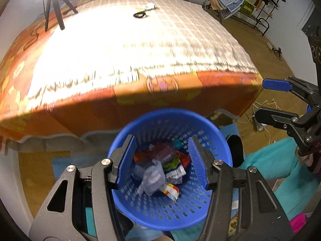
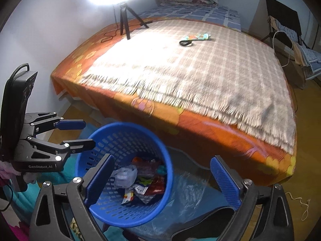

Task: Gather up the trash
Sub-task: 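Move both tools back to the bed toward the lotion tube and hair tie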

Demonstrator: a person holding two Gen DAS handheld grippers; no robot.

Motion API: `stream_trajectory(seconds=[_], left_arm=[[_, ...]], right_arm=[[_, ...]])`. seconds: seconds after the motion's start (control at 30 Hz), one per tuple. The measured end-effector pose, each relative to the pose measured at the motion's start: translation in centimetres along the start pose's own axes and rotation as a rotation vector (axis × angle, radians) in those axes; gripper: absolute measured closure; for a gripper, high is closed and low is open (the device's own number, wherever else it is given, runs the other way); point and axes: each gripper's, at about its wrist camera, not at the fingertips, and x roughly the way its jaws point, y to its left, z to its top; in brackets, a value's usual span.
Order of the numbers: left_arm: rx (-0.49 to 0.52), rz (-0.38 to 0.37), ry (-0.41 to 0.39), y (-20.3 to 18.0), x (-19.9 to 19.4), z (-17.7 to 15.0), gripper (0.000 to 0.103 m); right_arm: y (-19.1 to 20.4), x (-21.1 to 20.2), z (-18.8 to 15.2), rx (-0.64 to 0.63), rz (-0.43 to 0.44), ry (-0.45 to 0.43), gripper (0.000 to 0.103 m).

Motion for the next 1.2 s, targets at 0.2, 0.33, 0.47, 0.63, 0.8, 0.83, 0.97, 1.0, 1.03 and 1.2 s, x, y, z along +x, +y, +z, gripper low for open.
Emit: stream_trajectory(seconds=[0.2,0.33,0.47,0.63,0.8,0.83,0.97,1.0,1.03,1.2], left_arm=[[0.034,-0.009,-0.047,0.4,0.2,3.8,0.047],[0.067,0.007,-0.085,0.8,0.8,6.9,0.047],[0.041,0.005,-0.108,2.2,1.8,10.4,0.047],[0.013,0.004,-0.15,3.8,3.4,15.0,0.047],[0.022,0.006,-0.186,4.6,5.1,18.8,0.047],[0.021,0.002,-0.191,4.8,5.4,19.6,0.047],[0.008,-0.008,-0.201,5.5,7.2,22.1,0.047],[0.007,-0.01,-0.2,5.7,7.6,22.6,0.047],[0.01,-0.011,-0.198,5.9,8.2,23.2,0.047],[0.015,-0.015,-0.18,6.5,10.8,25.2,0.047]], right_arm=[[-2.0,-0.9,2.8,-0.008,-0.032,-0.054,0.005],[-3.9,-1.8,5.3,-0.026,-0.066,-0.138,0.003],[-6.0,-2.0,8.5,-0.019,-0.076,-0.185,0.003],[-9.1,-0.7,13.2,0.04,-0.058,-0.203,0.003],[-10.9,1.9,17.9,0.063,-0.035,-0.209,0.011],[-11.4,2.6,19.0,0.079,-0.011,-0.205,0.014],[-13.3,5.5,22.0,0.16,0.062,-0.18,0.026],[-13.8,6.5,23.0,0.182,0.083,-0.179,0.027],[-14.0,7.0,23.4,0.192,0.092,-0.18,0.029],[-15.4,11.2,26.4,0.242,0.13,-0.172,0.04]])
